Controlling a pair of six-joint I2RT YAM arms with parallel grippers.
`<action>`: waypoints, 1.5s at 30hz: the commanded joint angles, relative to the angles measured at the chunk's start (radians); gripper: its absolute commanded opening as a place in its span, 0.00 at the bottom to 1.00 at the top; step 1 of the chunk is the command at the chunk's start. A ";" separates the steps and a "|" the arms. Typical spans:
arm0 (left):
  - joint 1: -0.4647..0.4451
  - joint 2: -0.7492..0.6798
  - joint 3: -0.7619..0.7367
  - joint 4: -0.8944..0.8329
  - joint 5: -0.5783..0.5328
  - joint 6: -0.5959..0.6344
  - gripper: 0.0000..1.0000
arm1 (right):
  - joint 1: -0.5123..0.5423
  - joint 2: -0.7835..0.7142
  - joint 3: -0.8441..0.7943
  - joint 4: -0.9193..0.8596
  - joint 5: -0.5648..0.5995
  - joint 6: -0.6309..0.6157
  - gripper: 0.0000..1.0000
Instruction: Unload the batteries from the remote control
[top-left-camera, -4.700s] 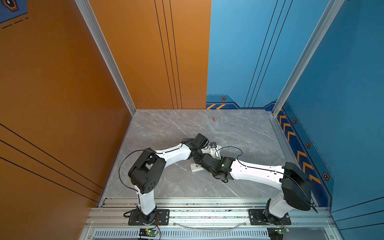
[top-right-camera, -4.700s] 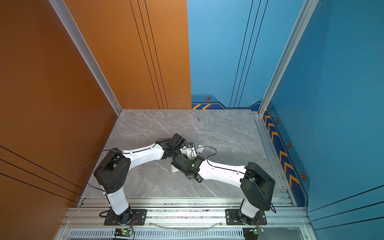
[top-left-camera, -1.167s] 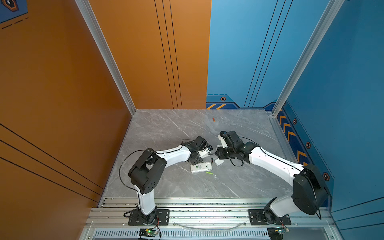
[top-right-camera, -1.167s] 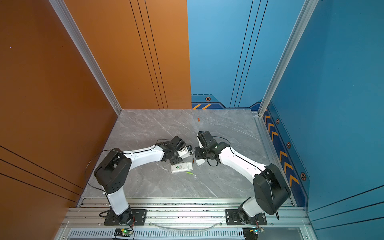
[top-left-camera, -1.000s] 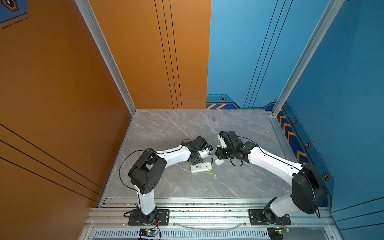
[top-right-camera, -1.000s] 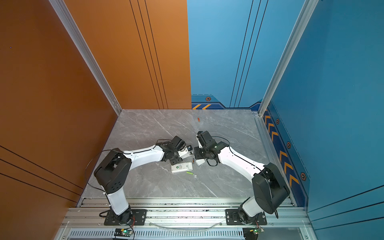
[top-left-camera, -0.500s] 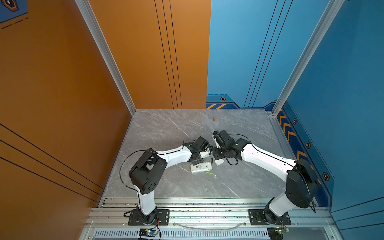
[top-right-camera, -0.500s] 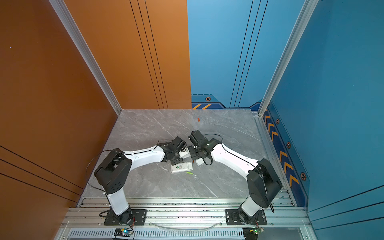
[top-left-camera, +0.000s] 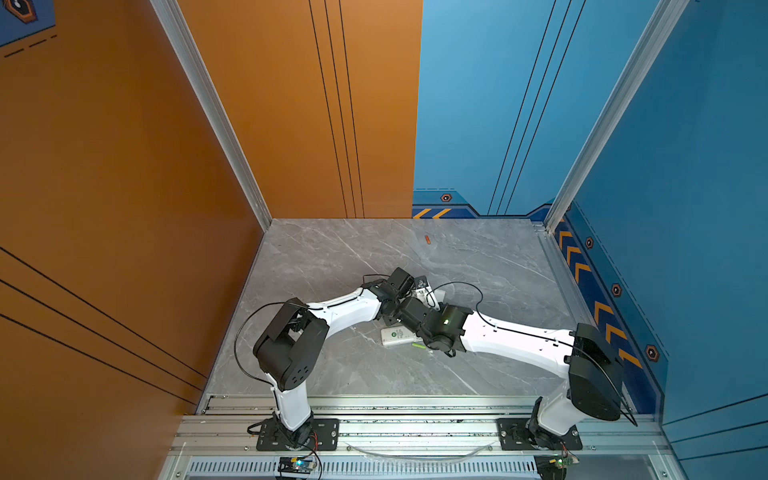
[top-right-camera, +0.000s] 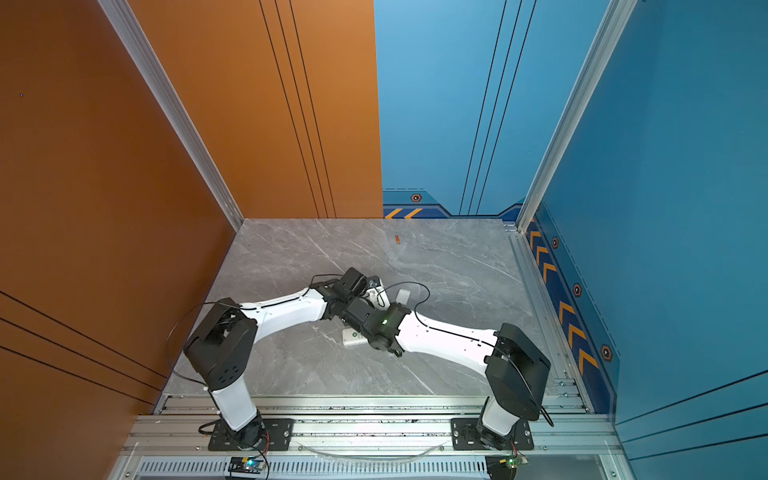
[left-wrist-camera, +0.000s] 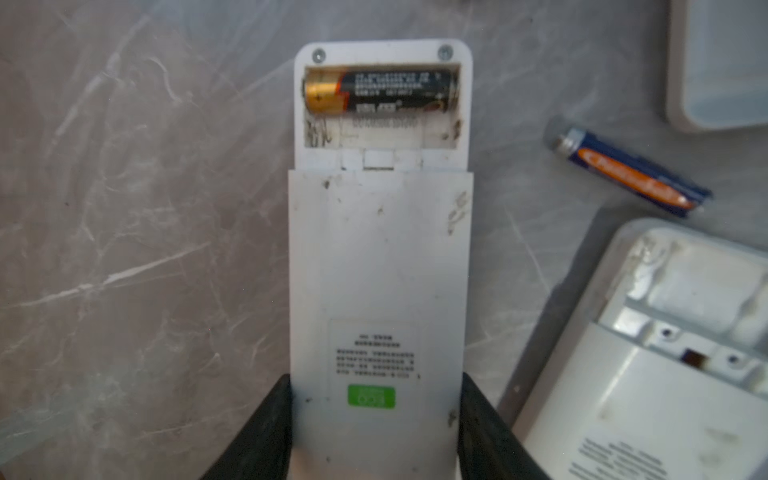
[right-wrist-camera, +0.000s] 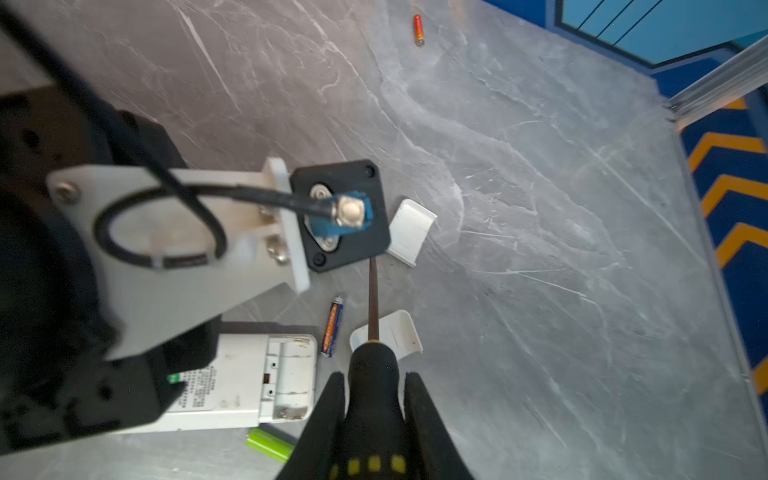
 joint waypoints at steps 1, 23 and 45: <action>-0.012 0.003 0.017 -0.082 -0.005 -0.020 0.19 | 0.024 0.047 -0.034 -0.011 0.145 0.033 0.00; 0.017 -0.015 -0.066 0.009 -0.027 0.006 0.14 | -0.404 -0.219 -0.214 0.183 -0.741 -0.205 0.00; 0.001 -0.032 -0.079 0.038 -0.048 0.011 0.13 | -0.411 -0.112 -0.018 0.081 -0.865 -0.214 0.00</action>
